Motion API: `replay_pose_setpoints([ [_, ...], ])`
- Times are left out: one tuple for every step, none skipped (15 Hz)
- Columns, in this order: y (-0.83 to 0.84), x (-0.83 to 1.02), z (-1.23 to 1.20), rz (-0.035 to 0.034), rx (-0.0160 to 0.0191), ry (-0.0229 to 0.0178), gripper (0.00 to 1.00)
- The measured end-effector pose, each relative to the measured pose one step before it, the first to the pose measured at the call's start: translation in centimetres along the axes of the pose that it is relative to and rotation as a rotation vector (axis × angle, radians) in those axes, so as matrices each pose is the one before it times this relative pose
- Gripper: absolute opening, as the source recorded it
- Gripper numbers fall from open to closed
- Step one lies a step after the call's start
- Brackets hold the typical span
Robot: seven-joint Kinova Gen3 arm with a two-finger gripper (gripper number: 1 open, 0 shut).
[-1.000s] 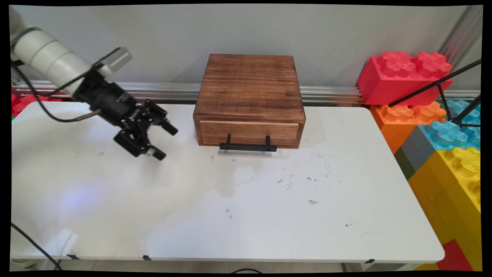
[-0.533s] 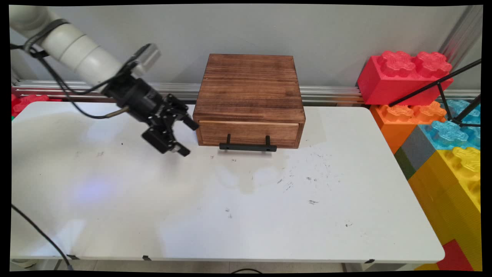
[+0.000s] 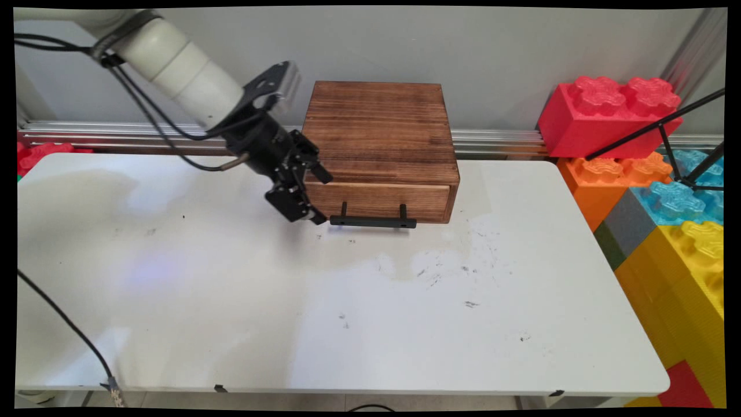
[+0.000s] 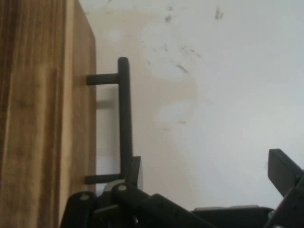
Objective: Open the drawer
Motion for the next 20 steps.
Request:
replay_pose_setpoints([
  [0.003, 0.671, 0.321, 0.00186, 0.00921, -0.01345, 1.00],
  [0.007, 0.679, 0.328, 0.00446, 0.00834, -0.01185, 1.00],
  [0.014, 0.574, 0.305, 0.00485, 0.00539, -0.00981, 1.00],
  [0.023, 0.766, 0.412, 0.00752, 0.00851, -0.01346, 1.00],
  [0.050, 0.598, 0.340, 0.00691, 0.00612, -0.01089, 1.00],
  [0.032, 0.592, 0.342, 0.00812, 0.00681, -0.01084, 1.00],
  [0.030, 0.640, 0.440, 0.01123, 0.00726, -0.01365, 1.00],
  [0.031, 0.362, 0.274, 0.00576, 0.00475, -0.00884, 1.00],
  [0.075, 0.283, 0.292, 0.00471, 0.00407, -0.01052, 1.00],
  [0.083, 0.482, 0.531, 0.00824, 0.00672, -0.01696, 1.00],
  [0.081, 0.431, 0.556, 0.00752, 0.00542, -0.01629, 1.00],
  [0.086, 0.320, 0.511, 0.00586, 0.00478, -0.01346, 1.00],
  [0.101, 0.324, 0.602, 0.00526, 0.00511, -0.01371, 1.00],
  [0.093, 0.253, 0.554, 0.00421, 0.00303, -0.01091, 1.00],
  [0.080, 0.241, 0.685, 0.00444, 0.00353, -0.01251, 1.00],
  [0.062, 0.147, 0.571, 0.00288, 0.00290, -0.00993, 1.00],
  [0.080, 0.116, 0.690, 0.00199, 0.00275, -0.01081, 1.00],
  [0.080, 0.157, 0.710, 0.00008, 0.00332, -0.00514, 1.00],
  [0.071, 0.133, 0.676, -0.00126, 0.00292, -0.00320, 1.00],
  [0.065, 0.108, 0.583, -0.00152, 0.00160, -0.00281, 1.00],
])
